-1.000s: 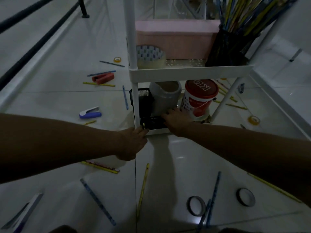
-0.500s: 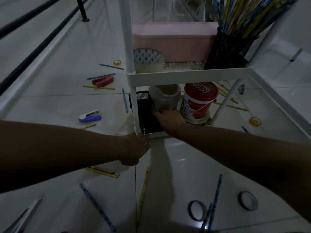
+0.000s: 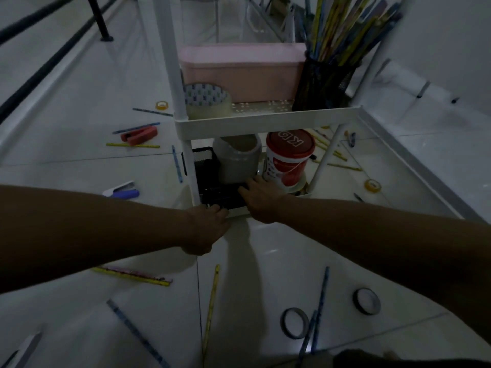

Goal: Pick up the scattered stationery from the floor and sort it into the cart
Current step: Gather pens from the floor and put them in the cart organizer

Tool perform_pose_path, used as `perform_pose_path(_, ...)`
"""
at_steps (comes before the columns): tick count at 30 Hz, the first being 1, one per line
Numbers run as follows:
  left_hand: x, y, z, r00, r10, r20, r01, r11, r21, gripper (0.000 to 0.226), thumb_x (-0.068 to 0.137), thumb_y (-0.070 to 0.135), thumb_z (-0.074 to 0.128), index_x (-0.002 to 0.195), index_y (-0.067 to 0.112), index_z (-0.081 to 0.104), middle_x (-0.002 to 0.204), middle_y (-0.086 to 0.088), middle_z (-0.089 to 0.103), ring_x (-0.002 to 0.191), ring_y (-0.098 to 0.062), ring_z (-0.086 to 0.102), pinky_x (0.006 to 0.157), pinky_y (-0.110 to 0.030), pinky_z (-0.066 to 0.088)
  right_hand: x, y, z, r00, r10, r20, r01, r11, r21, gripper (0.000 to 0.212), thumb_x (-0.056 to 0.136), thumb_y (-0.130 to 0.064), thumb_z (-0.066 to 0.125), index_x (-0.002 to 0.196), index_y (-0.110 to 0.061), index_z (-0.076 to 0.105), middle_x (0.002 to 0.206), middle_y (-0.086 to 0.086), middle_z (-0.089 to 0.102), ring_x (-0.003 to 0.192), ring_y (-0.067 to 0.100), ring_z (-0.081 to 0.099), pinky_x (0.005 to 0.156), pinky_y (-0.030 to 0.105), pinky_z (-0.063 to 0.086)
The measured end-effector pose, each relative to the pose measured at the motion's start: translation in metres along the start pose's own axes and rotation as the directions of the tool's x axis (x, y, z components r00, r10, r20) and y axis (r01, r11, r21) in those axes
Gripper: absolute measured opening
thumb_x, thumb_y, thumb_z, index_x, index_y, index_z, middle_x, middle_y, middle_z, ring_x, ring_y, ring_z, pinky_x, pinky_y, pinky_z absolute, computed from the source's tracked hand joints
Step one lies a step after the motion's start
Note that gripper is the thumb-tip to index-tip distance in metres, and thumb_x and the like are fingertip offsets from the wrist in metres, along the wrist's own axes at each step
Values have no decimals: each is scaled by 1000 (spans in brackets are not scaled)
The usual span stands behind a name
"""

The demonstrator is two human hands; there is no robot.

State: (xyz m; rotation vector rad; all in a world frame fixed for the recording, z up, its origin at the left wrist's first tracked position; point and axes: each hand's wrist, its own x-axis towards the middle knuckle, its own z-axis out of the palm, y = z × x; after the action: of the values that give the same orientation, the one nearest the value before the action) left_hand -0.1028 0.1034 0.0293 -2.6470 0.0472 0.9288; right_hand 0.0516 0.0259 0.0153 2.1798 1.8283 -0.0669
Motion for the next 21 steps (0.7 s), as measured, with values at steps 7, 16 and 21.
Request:
perform_pose_path(7, 27, 13, -52, 996, 84, 15, -85, 994, 64, 68, 97, 35, 47, 150, 8, 14, 152, -20, 18, 133, -36, 32, 105, -46, 36, -45, 30, -19, 967, 95, 238, -81, 994, -69, 37, 94, -29, 54, 125, -10, 56, 121, 12, 59, 111, 29, 58, 93, 36, 50)
perform_pose_path(16, 82, 50, -119, 967, 236, -95, -223, 966, 134, 58, 96, 36, 50, 143, 8, 30, 144, -19, 33, 125, -34, 43, 99, -43, 42, -140, 116, 0, 859, 360, 363, -356, 931, -82, 30, 91, -27, 52, 116, -10, 57, 113, 13, 56, 98, 29, 59, 69, 31, 45)
perform_pose_path(21, 120, 75, -127, 939, 308, -151, -267, 934, 238, 64, 97, 38, 47, 146, 4, 23, 150, -22, 25, 132, -37, 33, 108, -46, 34, -143, 149, 16, 818, 430, 381, -441, 895, -64, 33, 92, -28, 53, 120, -10, 58, 112, 13, 55, 95, 26, 59, 68, 30, 46)
